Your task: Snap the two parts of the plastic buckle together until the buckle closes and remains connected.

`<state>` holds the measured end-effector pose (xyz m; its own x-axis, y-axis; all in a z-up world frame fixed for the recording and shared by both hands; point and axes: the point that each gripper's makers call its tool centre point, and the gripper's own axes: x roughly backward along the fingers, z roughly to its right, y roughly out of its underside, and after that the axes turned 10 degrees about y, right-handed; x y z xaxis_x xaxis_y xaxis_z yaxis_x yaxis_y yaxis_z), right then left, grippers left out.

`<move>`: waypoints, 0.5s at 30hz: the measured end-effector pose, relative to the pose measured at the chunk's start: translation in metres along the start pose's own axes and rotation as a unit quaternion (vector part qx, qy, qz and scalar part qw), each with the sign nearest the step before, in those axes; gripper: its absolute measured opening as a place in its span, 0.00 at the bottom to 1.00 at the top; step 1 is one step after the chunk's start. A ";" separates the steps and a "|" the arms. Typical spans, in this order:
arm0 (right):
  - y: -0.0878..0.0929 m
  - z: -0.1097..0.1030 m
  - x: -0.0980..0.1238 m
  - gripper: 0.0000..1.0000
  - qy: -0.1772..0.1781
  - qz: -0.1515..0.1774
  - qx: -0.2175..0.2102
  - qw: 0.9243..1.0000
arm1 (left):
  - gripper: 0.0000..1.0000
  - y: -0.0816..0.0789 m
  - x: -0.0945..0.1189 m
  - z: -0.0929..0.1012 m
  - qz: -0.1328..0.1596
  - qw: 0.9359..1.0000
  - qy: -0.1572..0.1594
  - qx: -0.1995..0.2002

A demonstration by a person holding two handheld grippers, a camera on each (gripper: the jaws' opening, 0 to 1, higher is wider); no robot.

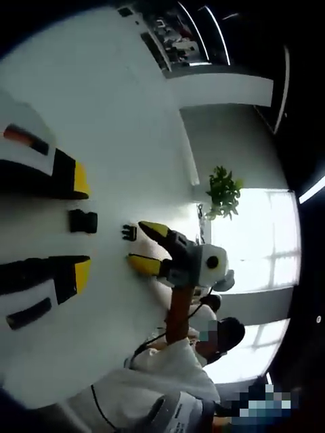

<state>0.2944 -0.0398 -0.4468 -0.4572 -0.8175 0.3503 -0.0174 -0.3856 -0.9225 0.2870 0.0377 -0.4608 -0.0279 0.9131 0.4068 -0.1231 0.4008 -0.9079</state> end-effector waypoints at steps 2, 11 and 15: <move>-0.001 -0.001 -0.002 0.29 -0.019 0.005 0.000 1.000 | 0.31 0.000 0.001 -0.002 0.001 1.000 0.001 0.003; 0.001 0.002 -0.002 0.32 -0.064 0.003 0.005 0.998 | 0.28 -0.006 0.006 -0.007 0.014 1.000 0.009 0.013; 0.003 0.003 -0.001 0.31 -0.076 0.001 0.004 0.997 | 0.27 -0.009 0.006 -0.007 0.021 0.999 0.018 0.020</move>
<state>0.2974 -0.0410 -0.4497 -0.3168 -0.8736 0.3694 -0.0095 -0.3865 -0.9222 0.2952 0.0402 -0.4506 0.0023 0.9311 0.3647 -0.1614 0.3603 -0.9188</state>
